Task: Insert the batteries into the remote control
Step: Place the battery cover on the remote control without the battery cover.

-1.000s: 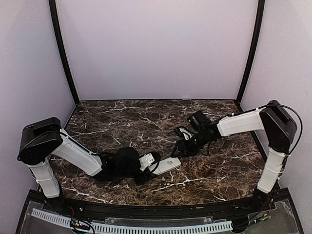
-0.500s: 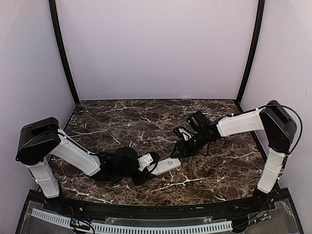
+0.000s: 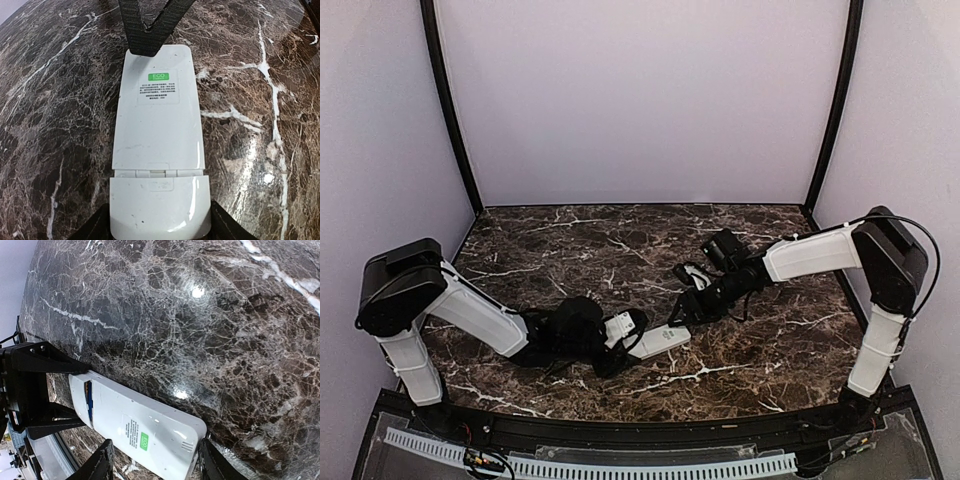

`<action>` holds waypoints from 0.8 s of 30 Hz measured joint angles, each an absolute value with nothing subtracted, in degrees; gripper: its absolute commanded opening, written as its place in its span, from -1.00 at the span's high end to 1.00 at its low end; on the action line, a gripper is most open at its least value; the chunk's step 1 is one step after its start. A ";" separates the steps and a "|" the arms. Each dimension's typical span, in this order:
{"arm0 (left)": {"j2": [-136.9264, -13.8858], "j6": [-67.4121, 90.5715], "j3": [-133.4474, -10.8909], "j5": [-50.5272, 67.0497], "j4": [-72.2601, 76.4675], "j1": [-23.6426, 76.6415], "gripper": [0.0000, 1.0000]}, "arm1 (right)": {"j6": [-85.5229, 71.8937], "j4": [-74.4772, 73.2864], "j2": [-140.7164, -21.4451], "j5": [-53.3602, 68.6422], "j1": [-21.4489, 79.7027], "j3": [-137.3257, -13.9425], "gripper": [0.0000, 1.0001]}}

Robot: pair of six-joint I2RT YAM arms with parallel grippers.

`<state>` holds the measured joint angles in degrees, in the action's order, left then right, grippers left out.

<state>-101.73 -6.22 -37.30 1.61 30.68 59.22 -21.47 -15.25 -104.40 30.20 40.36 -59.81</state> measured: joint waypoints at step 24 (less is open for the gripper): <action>-100.44 -7.73 -37.69 2.26 27.66 58.72 -0.54 | -20.12 -16.75 -104.40 30.17 40.88 -60.05 -0.09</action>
<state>-100.44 -7.73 -37.69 2.26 27.66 58.72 -20.12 -16.75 -104.40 30.17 40.88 -60.05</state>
